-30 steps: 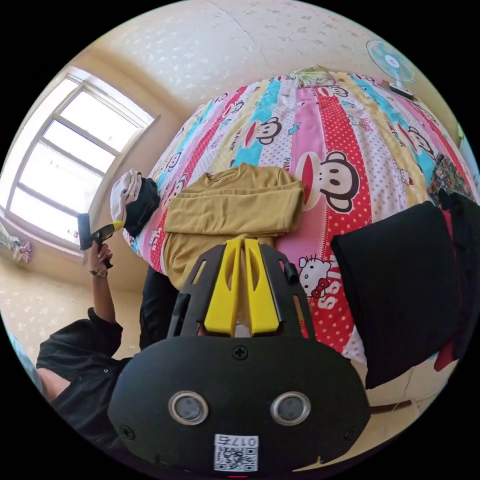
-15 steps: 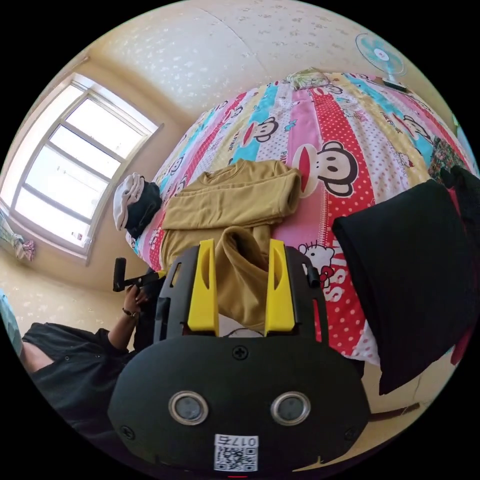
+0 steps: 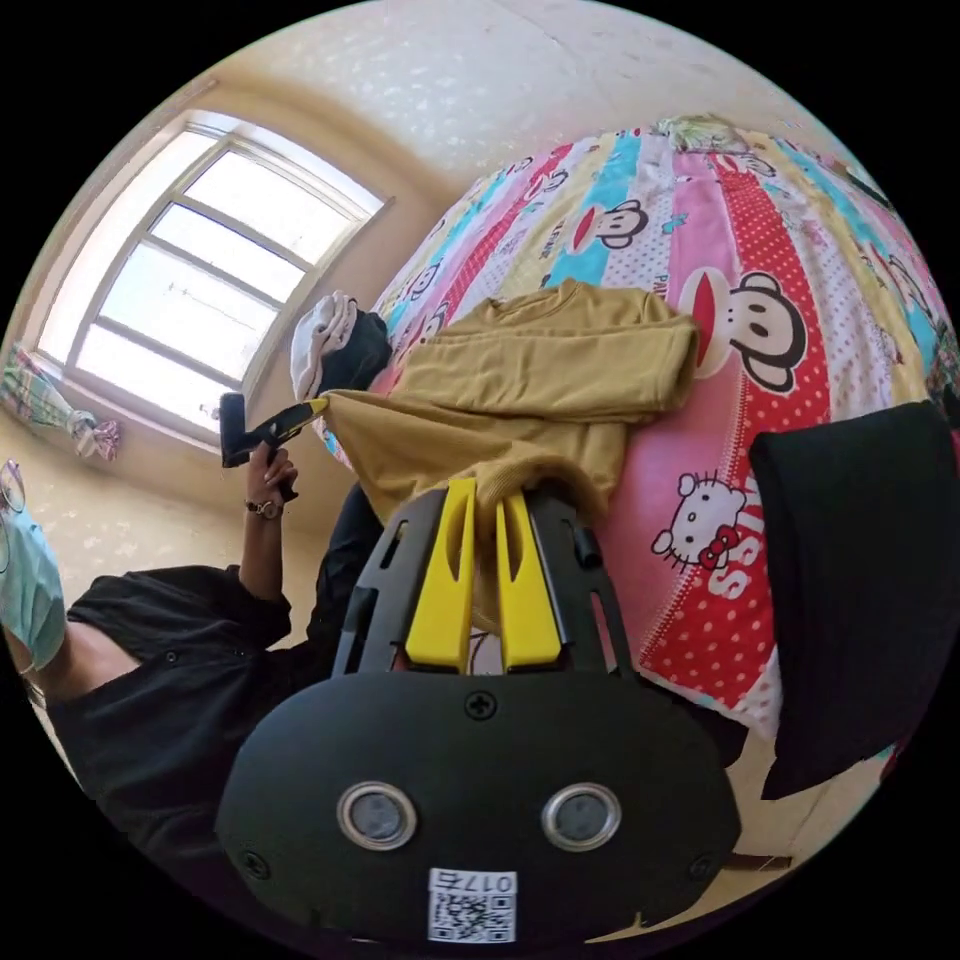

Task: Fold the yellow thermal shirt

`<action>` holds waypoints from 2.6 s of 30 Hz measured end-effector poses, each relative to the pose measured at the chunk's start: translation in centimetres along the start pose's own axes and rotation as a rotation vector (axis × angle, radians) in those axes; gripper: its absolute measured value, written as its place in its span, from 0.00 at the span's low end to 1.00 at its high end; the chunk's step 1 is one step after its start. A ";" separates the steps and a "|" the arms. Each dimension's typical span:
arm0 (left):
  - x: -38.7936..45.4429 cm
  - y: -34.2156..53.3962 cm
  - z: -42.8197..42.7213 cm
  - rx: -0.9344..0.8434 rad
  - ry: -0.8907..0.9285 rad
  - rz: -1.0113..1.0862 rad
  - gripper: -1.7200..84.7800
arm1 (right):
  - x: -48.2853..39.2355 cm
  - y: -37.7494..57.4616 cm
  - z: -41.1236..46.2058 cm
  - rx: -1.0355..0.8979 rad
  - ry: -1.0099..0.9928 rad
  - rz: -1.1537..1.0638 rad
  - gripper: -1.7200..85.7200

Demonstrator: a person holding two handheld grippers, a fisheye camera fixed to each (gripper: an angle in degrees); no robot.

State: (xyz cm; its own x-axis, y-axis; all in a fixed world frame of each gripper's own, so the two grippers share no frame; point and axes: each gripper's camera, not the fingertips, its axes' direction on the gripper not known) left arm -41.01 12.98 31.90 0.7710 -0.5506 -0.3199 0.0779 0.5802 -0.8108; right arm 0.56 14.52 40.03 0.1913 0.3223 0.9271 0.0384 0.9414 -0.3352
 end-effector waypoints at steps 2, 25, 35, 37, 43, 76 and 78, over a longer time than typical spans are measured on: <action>-2.3 -1.7 0.9 0.024 0.081 0.026 0.08 | 2.0 -0.8 0.0 0.046 0.018 0.054 0.05; -5.0 16.9 4.3 -0.081 -0.049 -0.385 0.15 | 7.0 9.5 0.0 0.092 0.021 0.203 0.20; -3.9 17.6 -1.7 0.078 0.324 -0.236 0.08 | 3.8 15.1 -3.1 0.281 -0.139 0.097 0.07; -2.7 17.3 -4.7 0.140 0.310 -0.176 0.07 | 3.5 16.5 -5.4 0.356 -0.291 0.057 0.06; 2.5 16.2 -15.6 0.383 0.389 0.126 0.07 | 0.6 19.6 -12.5 0.478 -0.645 -0.207 0.05; -9.4 4.3 -2.3 -0.001 0.182 -0.231 0.19 | 7.5 5.4 -1.3 0.222 -0.195 0.104 0.12; -9.9 5.9 -1.0 -0.070 0.195 -0.256 0.19 | 7.5 7.2 0.3 0.153 -0.174 0.119 0.13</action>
State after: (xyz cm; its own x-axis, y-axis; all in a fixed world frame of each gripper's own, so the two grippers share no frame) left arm -48.77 21.26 29.77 0.5964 -0.7814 -0.1839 0.2042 0.3692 -0.9066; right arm 1.95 23.76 44.65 0.0131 0.4312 0.9022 -0.1255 0.8958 -0.4263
